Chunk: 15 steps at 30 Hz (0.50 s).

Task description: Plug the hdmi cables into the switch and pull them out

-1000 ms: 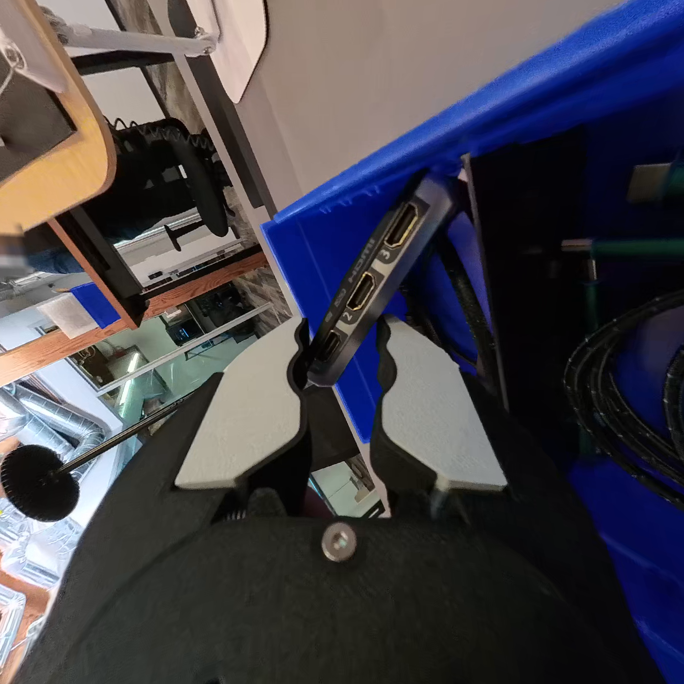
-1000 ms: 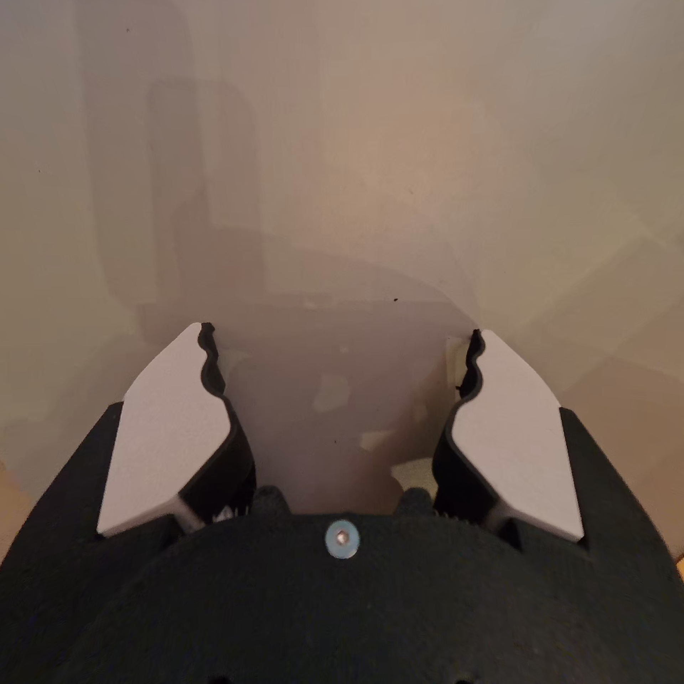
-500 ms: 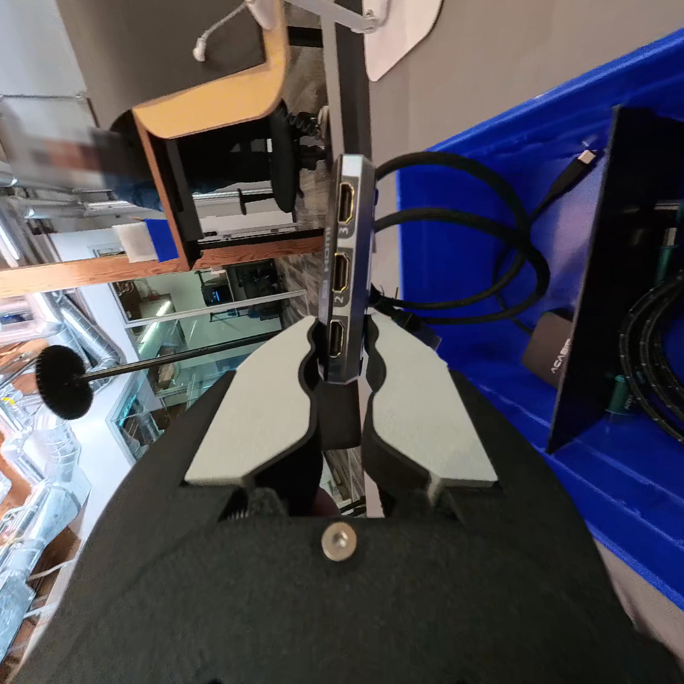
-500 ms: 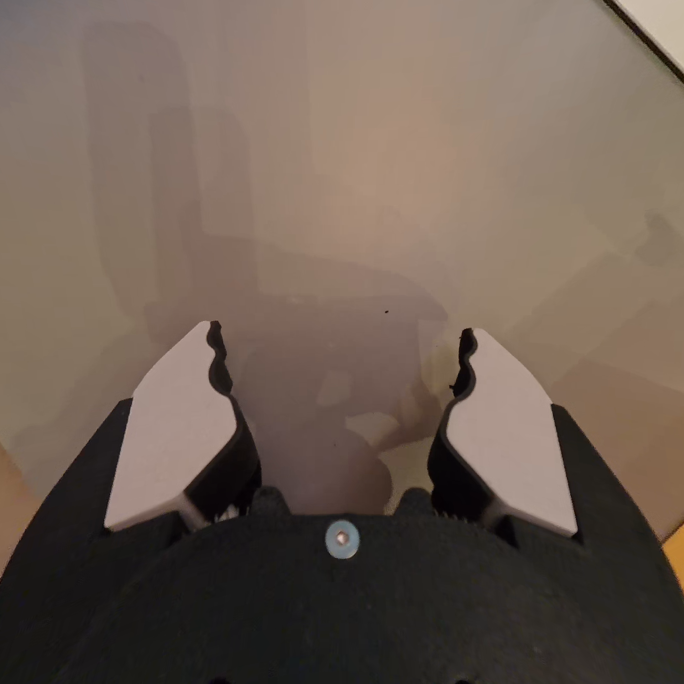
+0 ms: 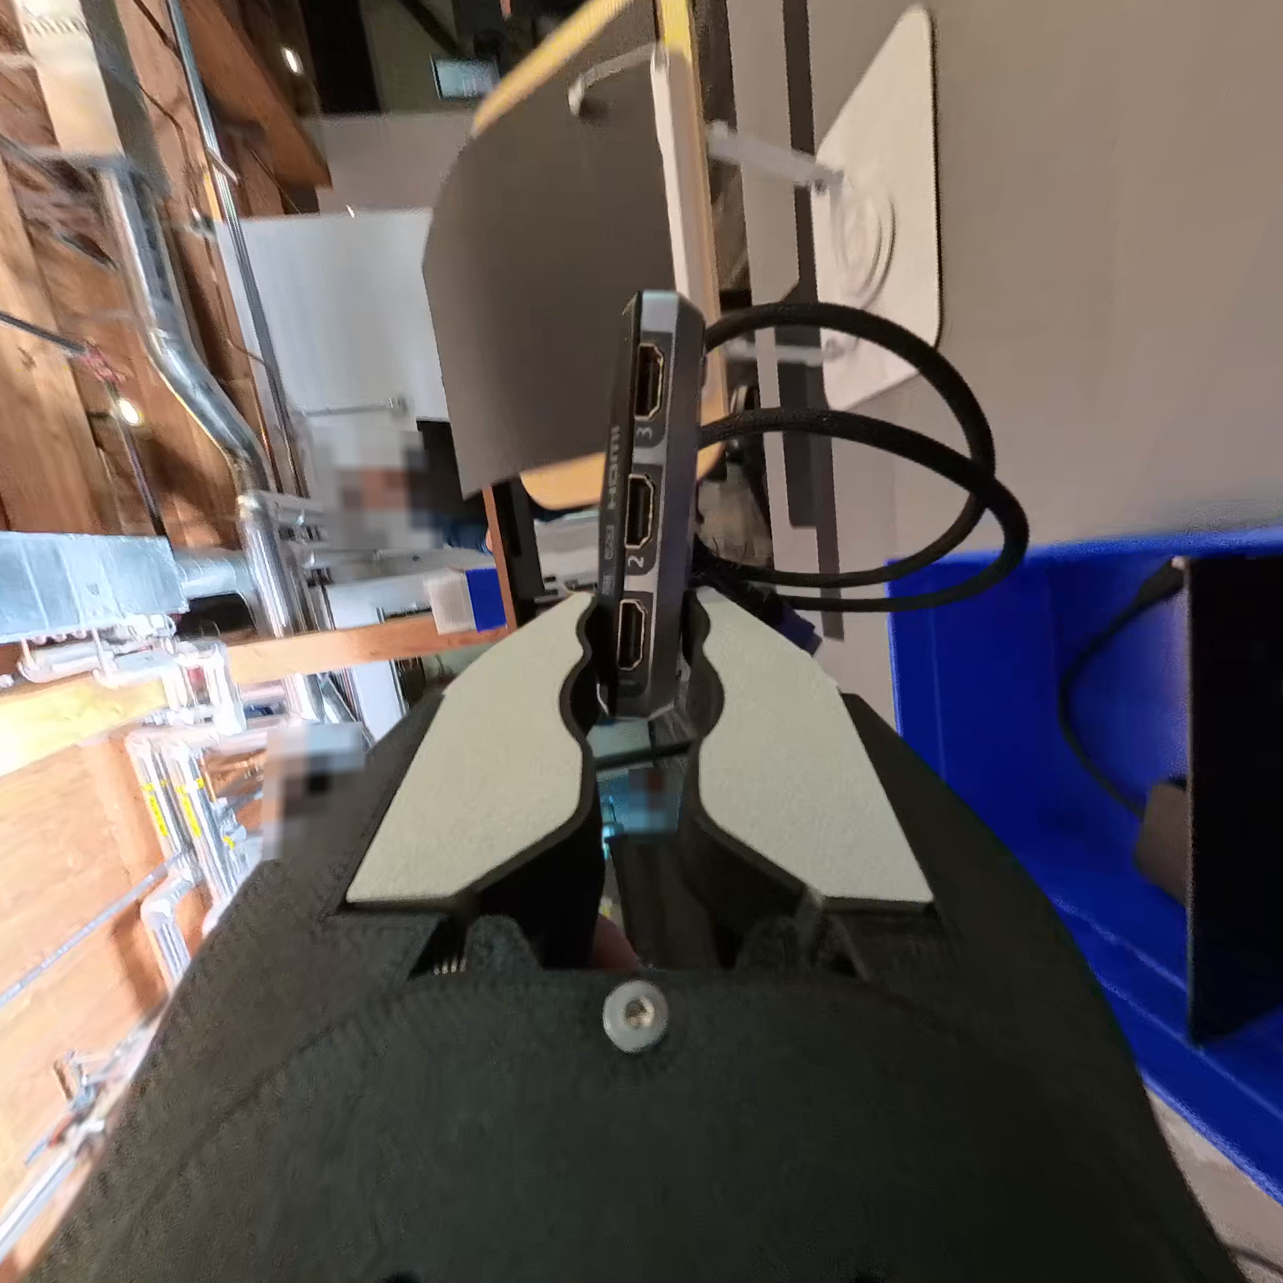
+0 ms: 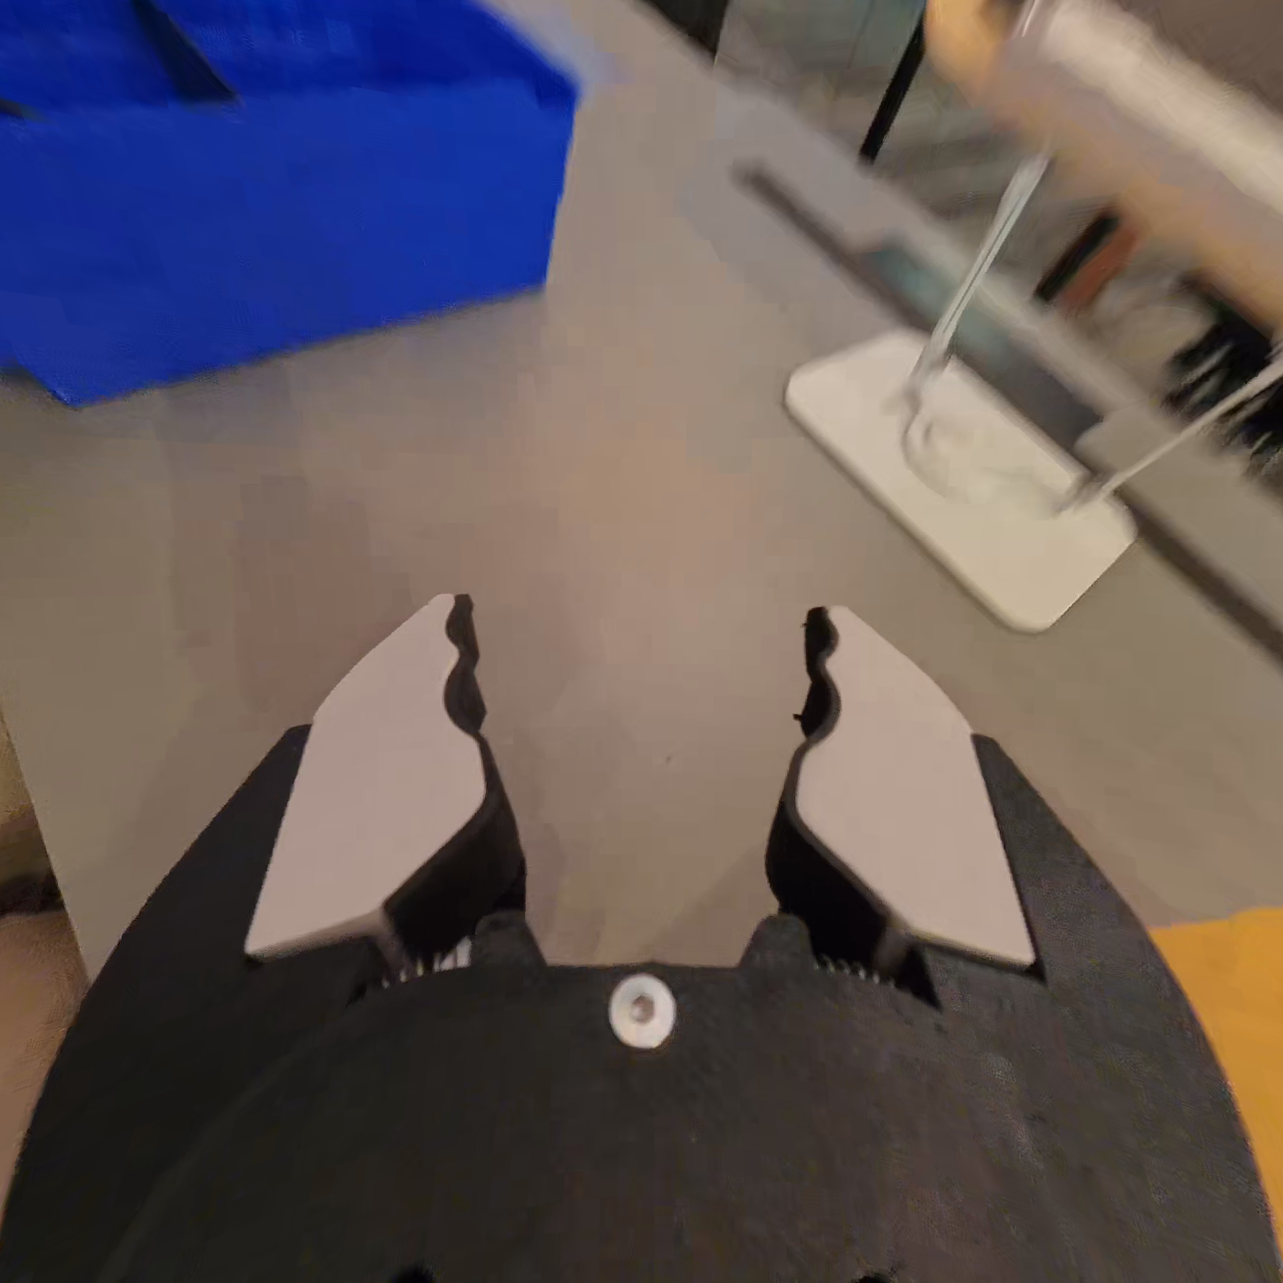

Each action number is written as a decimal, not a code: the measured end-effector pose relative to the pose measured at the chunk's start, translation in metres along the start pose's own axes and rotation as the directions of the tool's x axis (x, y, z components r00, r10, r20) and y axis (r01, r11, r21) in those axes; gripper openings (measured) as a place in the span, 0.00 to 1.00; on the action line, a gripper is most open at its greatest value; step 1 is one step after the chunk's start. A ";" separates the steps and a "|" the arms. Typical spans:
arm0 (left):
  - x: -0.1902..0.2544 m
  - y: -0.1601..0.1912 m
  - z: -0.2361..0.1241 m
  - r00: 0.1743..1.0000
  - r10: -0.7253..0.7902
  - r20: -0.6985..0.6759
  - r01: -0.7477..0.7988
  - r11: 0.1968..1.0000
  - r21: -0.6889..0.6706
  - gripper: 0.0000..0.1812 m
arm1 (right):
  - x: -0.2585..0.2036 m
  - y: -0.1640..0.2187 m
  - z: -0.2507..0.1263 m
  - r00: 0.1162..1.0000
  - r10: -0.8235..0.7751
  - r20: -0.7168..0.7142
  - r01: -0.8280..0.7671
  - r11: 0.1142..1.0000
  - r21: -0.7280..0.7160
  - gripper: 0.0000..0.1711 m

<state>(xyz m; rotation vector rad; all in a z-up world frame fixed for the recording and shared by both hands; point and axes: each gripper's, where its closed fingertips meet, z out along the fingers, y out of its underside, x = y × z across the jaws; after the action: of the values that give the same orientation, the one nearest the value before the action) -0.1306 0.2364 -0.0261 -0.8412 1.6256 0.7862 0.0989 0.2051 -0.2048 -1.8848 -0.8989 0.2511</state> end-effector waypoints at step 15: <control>0.053 -0.160 0.021 0.954 0.288 -0.086 -0.229 0.881 0.415 0.12 | -0.034 -0.076 -0.064 0.961 -0.276 0.029 0.243 0.887 0.393 0.31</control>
<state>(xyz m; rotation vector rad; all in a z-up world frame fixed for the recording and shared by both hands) 0.0073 0.1627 -0.0931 -0.3965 1.9723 0.5488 0.0725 0.1554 -0.1163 -1.3805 -1.0622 0.3201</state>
